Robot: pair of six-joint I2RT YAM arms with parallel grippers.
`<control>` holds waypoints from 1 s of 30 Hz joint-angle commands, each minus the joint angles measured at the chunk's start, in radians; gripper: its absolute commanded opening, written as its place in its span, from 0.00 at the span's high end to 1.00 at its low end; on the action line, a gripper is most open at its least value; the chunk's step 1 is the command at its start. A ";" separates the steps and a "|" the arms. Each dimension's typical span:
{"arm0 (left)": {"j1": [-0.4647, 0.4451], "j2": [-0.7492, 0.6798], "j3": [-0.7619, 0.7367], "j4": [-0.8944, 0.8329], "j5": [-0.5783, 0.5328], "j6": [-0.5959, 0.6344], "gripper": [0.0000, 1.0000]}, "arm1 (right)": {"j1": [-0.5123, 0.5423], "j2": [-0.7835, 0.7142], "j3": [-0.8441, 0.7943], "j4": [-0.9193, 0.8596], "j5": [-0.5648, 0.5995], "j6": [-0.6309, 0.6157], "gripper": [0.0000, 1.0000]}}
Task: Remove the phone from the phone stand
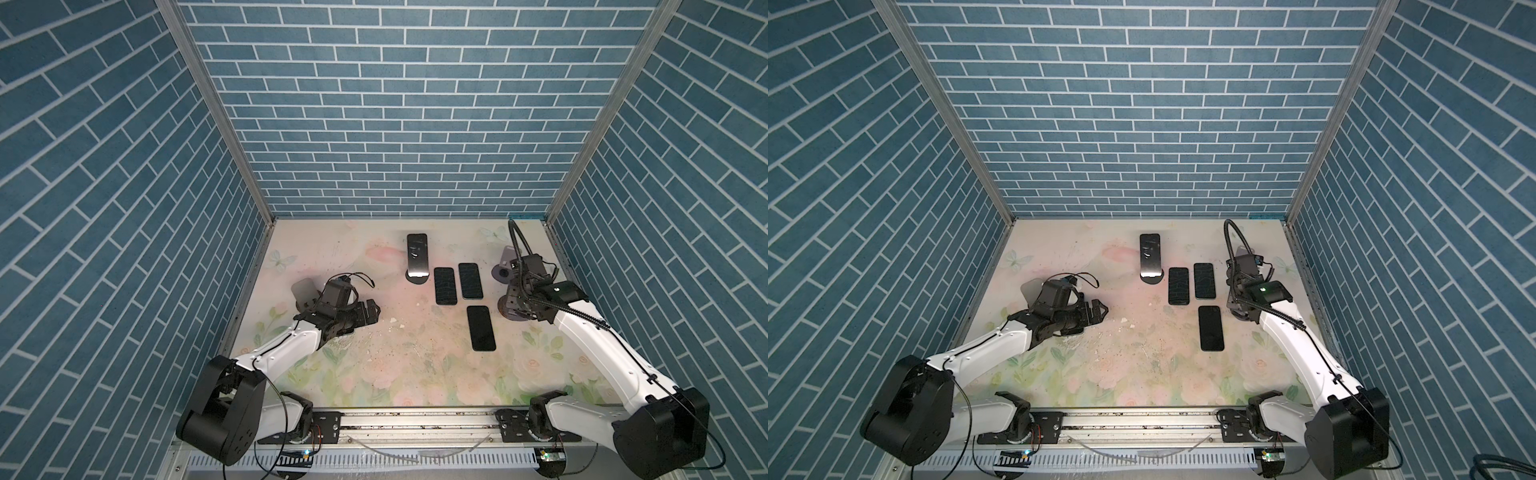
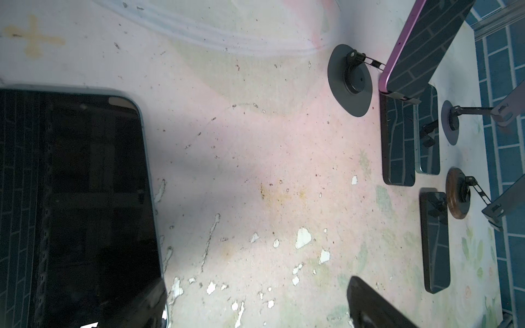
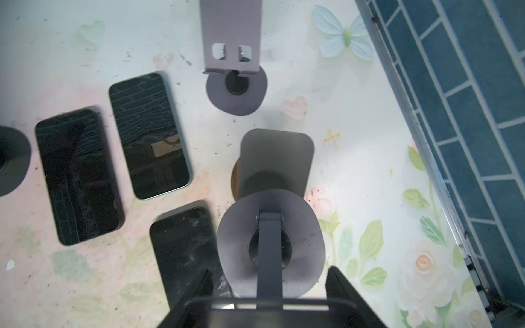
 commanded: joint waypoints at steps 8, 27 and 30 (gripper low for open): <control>-0.005 -0.056 0.036 -0.057 -0.032 0.039 0.00 | -0.265 0.025 0.045 0.022 -0.117 -0.056 0.55; -0.005 -0.048 0.046 -0.068 -0.039 0.040 0.00 | -0.467 0.162 -0.079 0.212 -0.185 -0.012 0.54; -0.004 -0.052 0.042 -0.071 -0.045 0.040 0.00 | -0.470 0.200 -0.085 0.228 -0.179 -0.005 0.54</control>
